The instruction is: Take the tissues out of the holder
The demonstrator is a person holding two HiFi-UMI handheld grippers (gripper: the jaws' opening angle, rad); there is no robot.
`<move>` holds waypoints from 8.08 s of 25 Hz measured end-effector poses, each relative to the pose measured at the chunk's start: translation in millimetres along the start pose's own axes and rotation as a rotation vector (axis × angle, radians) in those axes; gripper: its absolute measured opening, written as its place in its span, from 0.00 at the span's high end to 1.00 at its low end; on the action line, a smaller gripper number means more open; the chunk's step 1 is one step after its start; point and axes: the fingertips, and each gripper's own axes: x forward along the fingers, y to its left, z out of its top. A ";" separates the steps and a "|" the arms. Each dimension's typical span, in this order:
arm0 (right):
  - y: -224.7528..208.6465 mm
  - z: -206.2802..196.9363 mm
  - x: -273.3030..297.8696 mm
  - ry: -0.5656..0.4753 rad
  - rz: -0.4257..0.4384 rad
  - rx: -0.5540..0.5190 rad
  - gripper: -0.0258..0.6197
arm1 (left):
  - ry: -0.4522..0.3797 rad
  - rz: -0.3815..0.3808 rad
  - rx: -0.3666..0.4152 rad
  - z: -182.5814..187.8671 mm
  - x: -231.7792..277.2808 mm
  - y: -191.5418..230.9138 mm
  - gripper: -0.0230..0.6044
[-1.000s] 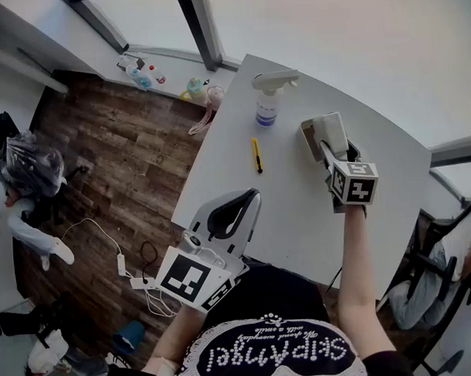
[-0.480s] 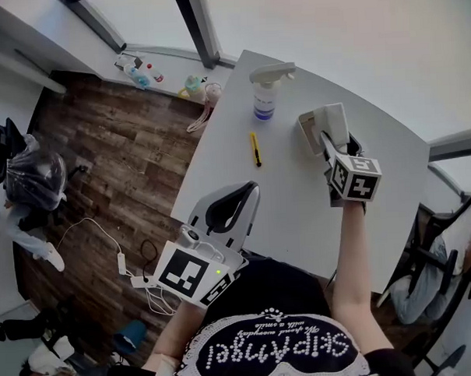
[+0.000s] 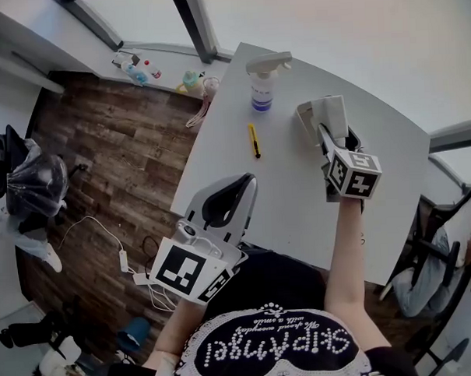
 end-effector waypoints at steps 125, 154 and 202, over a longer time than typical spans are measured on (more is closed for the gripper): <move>72.1 -14.4 -196.9 -0.138 0.059 0.044 0.54 | -0.050 -0.058 0.037 20.8 -21.8 0.9 0.96; 92.3 -34.3 -219.0 -0.101 0.106 0.083 0.54 | -0.038 -0.062 0.031 15.7 -21.2 -0.5 0.96; 138.6 -63.0 -240.4 -0.075 0.167 0.079 0.54 | -0.012 -0.080 0.040 9.9 -34.9 4.2 0.96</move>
